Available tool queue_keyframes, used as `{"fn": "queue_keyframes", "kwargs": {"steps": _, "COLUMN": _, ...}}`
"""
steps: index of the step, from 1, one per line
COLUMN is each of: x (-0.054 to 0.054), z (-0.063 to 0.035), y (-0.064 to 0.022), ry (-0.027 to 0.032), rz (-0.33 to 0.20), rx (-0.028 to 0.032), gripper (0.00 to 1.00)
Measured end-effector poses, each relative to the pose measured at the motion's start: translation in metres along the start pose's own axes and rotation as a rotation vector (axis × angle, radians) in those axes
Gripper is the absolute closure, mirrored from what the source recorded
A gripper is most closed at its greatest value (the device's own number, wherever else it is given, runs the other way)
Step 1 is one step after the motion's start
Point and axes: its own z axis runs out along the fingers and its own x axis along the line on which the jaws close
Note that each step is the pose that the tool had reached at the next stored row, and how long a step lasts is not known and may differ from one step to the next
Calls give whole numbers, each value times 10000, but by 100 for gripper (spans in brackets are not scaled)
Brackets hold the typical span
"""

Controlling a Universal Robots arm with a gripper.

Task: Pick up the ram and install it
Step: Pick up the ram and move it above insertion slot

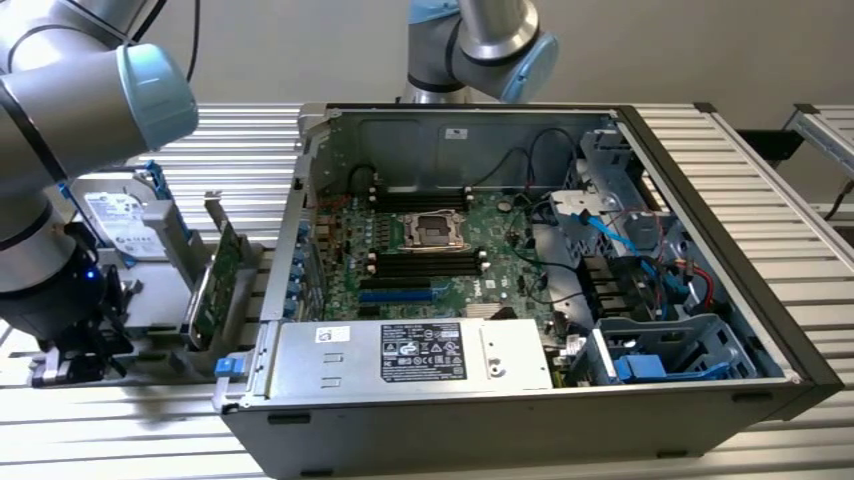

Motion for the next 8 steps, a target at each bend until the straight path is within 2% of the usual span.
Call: {"fn": "queue_keyframes", "kwargs": {"steps": 8, "x": -4, "z": -1, "y": 0, "ry": -5, "rz": 98, "rx": 0, "gripper": 64}}
